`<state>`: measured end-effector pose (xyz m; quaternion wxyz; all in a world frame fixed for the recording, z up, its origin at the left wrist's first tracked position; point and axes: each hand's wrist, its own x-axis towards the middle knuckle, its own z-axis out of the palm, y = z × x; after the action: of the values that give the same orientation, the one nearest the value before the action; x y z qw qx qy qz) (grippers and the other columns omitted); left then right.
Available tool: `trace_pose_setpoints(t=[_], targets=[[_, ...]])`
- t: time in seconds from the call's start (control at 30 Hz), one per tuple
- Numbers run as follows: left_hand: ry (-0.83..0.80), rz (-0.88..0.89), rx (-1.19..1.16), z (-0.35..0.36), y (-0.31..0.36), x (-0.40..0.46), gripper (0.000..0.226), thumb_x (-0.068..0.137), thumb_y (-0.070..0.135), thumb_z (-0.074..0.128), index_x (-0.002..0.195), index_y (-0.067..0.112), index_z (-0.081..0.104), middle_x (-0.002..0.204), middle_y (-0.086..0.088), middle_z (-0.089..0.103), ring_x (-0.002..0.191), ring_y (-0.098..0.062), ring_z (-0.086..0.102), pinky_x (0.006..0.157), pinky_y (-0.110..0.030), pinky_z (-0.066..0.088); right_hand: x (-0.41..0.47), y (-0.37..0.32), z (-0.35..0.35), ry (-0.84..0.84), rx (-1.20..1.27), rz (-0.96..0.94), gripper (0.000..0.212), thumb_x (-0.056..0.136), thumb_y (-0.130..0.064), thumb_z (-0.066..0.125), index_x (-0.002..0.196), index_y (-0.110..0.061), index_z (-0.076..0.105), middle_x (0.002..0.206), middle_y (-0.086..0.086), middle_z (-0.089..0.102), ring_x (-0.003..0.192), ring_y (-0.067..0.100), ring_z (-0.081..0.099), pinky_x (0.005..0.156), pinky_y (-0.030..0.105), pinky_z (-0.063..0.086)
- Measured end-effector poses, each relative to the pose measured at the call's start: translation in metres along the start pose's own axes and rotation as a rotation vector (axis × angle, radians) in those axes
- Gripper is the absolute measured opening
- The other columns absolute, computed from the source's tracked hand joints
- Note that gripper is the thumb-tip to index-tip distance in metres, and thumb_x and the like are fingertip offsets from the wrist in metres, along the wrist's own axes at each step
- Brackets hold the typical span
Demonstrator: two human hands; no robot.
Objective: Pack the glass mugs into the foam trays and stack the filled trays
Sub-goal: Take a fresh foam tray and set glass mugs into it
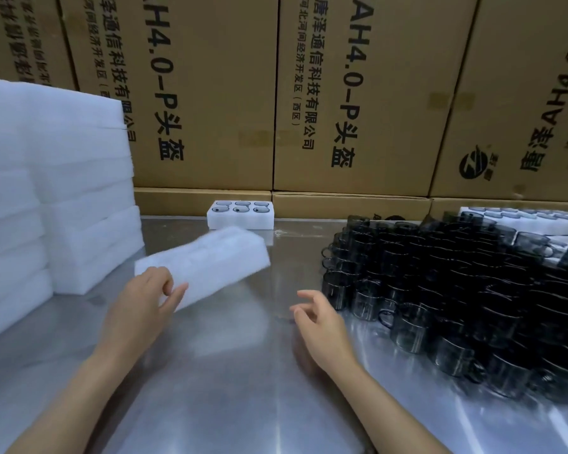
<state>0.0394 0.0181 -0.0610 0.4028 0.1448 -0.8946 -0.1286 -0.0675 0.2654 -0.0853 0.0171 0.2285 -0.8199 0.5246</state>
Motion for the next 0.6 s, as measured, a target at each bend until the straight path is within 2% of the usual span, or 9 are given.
trace_pose_setpoints(t=[0.07, 0.17, 0.27, 0.33, 0.37, 0.43, 0.53, 0.6], targets=[[0.035, -0.017, -0.052, -0.009, 0.012, -0.002, 0.039, 0.094, 0.039, 0.049, 0.064, 0.022, 0.031, 0.056, 0.002, 0.042, 0.054, -0.022, 0.043, 0.048, -0.037, 0.036, -0.001, -0.003, -0.004, 0.055, 0.020, -0.016, 0.028, 0.094, -0.023, 0.051, 0.122, -0.025, 0.053, 0.099, -0.015, 0.064, 0.091, 0.004, 0.057, 0.079, 0.020, 0.040], [0.042, -0.018, -0.108, -0.015, 0.029, -0.006, 0.041, 0.088, 0.054, 0.027, 0.067, 0.020, 0.036, 0.052, -0.002, 0.050, 0.053, -0.024, 0.051, 0.048, -0.032, 0.036, -0.004, -0.013, -0.010, 0.148, 0.070, -0.068, 0.026, 0.094, -0.024, 0.051, 0.119, -0.027, 0.055, 0.101, -0.018, 0.061, 0.089, -0.006, 0.054, 0.077, 0.013, 0.040], [-0.003, 0.026, -0.237, -0.013, 0.044, -0.012, 0.037, 0.085, 0.056, 0.024, 0.069, 0.026, 0.038, 0.051, 0.001, 0.056, 0.051, -0.013, 0.055, 0.052, -0.034, 0.042, -0.008, -0.020, -0.013, 0.192, 0.024, -0.133, 0.029, 0.094, -0.025, 0.051, 0.122, -0.025, 0.054, 0.114, -0.018, 0.053, 0.095, -0.003, 0.051, 0.088, 0.022, 0.042], [0.006, 0.058, -0.266, -0.007, 0.051, -0.016, 0.029, 0.087, 0.051, 0.031, 0.072, 0.029, 0.043, 0.055, 0.008, 0.058, 0.054, -0.009, 0.055, 0.054, -0.033, 0.044, -0.008, -0.022, -0.014, 0.187, -0.060, -0.170, 0.033, 0.094, -0.028, 0.052, 0.126, -0.025, 0.053, 0.121, -0.016, 0.049, 0.112, 0.005, 0.046, 0.098, 0.026, 0.037], [0.039, 0.072, -0.262, -0.002, 0.052, -0.016, 0.022, 0.090, 0.046, 0.038, 0.076, 0.030, 0.046, 0.060, 0.012, 0.059, 0.059, -0.008, 0.056, 0.056, -0.032, 0.045, -0.008, -0.022, -0.014, 0.170, -0.115, -0.186, 0.035, 0.094, -0.030, 0.051, 0.128, -0.026, 0.051, 0.126, -0.015, 0.048, 0.119, 0.006, 0.041, 0.101, 0.025, 0.033], [0.114, 0.016, -0.243, 0.005, 0.050, -0.014, 0.004, 0.092, 0.031, 0.053, 0.092, 0.027, 0.053, 0.084, 0.019, 0.058, 0.082, -0.012, 0.057, 0.065, -0.029, 0.044, -0.009, -0.020, -0.014, 0.102, -0.217, -0.191, 0.040, 0.094, -0.033, 0.051, 0.134, -0.029, 0.047, 0.138, -0.013, 0.041, 0.130, 0.008, 0.030, 0.106, 0.024, 0.026], [0.131, -0.274, -0.306, 0.016, 0.039, -0.009, 0.028, 0.089, 0.023, 0.060, 0.116, 0.015, 0.055, 0.120, 0.001, 0.052, 0.112, -0.022, 0.049, 0.092, -0.031, 0.037, -0.010, -0.016, -0.010, -0.048, -0.278, -0.144, 0.048, 0.094, -0.040, 0.050, 0.140, -0.036, 0.040, 0.153, -0.012, 0.022, 0.139, 0.008, 0.017, 0.108, 0.025, 0.021], [0.117, -0.463, -0.400, 0.017, 0.036, -0.008, 0.038, 0.090, 0.026, 0.059, 0.125, 0.015, 0.051, 0.132, -0.004, 0.046, 0.120, -0.024, 0.045, 0.095, -0.032, 0.034, -0.010, -0.013, -0.008, -0.110, -0.311, -0.128, 0.046, 0.094, -0.042, 0.050, 0.138, -0.038, 0.042, 0.155, -0.013, 0.016, 0.140, 0.006, 0.014, 0.107, 0.026, 0.023]])
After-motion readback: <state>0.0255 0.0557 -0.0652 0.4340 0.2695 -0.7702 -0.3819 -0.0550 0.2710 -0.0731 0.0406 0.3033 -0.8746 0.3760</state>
